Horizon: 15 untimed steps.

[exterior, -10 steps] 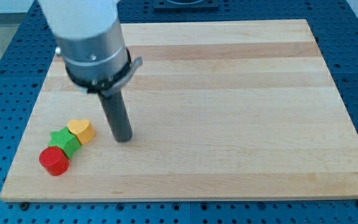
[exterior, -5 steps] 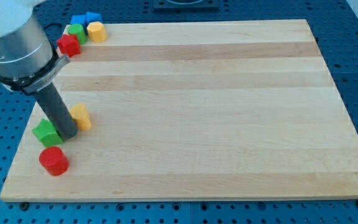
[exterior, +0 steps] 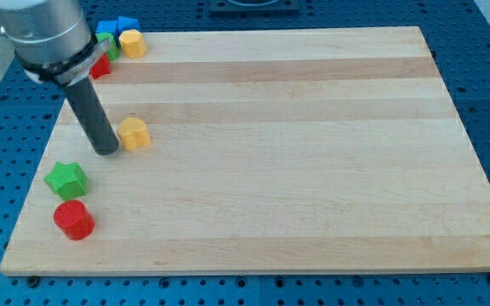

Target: Move the yellow heart into the yellow hexagon

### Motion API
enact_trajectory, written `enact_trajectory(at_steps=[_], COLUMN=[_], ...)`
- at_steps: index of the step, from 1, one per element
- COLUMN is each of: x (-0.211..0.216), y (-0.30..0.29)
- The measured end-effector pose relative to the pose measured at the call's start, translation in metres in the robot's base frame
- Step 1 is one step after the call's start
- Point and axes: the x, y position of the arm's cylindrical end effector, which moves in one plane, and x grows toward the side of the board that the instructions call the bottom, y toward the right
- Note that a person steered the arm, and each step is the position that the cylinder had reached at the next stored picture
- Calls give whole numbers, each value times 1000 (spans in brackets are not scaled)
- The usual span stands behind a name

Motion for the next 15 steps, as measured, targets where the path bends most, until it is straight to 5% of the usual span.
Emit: enact_trajectory(at_steps=[1,3,7,9,11,13,15], x=[3,-68,-67,-92,-54,-101,-37], y=[22,31,110,76,33,1,8])
